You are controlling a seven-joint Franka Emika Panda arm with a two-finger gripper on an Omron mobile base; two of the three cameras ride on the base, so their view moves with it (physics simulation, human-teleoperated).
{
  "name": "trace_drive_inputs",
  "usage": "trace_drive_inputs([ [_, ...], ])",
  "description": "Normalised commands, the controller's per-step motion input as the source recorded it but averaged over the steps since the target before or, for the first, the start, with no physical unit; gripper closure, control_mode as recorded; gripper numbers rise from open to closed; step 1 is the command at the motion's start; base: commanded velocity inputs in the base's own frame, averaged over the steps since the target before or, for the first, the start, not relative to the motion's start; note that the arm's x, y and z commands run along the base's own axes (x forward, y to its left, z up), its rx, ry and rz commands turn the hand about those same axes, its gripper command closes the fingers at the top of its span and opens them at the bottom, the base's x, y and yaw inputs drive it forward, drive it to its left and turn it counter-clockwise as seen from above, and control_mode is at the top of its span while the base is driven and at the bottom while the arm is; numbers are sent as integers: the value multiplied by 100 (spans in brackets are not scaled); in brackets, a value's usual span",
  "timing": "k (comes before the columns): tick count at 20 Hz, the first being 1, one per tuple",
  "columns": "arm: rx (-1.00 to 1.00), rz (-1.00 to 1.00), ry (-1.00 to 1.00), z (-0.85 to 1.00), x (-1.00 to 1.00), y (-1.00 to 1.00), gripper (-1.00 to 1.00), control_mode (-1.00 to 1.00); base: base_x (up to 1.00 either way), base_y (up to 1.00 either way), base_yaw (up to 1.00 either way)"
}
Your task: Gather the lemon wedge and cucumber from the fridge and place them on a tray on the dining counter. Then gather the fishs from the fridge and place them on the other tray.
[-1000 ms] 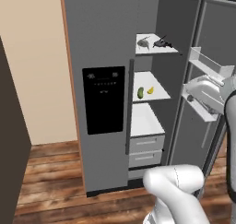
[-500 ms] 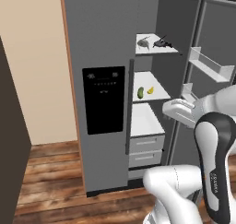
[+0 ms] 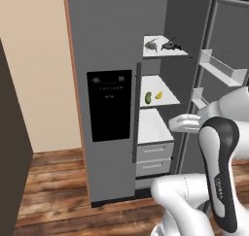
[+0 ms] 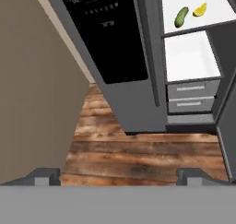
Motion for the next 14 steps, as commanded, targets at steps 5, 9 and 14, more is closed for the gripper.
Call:
trace_drive_inputs([
  [5,-6,22,-31,-24,-7,1,-100,-100,0,0,0],
  [9,-2,3,-8,-28,0,4,-100,-100,0,0,0],
  [14,0,-6,0,-20,20,0,-100,-100,0,0,0],
])
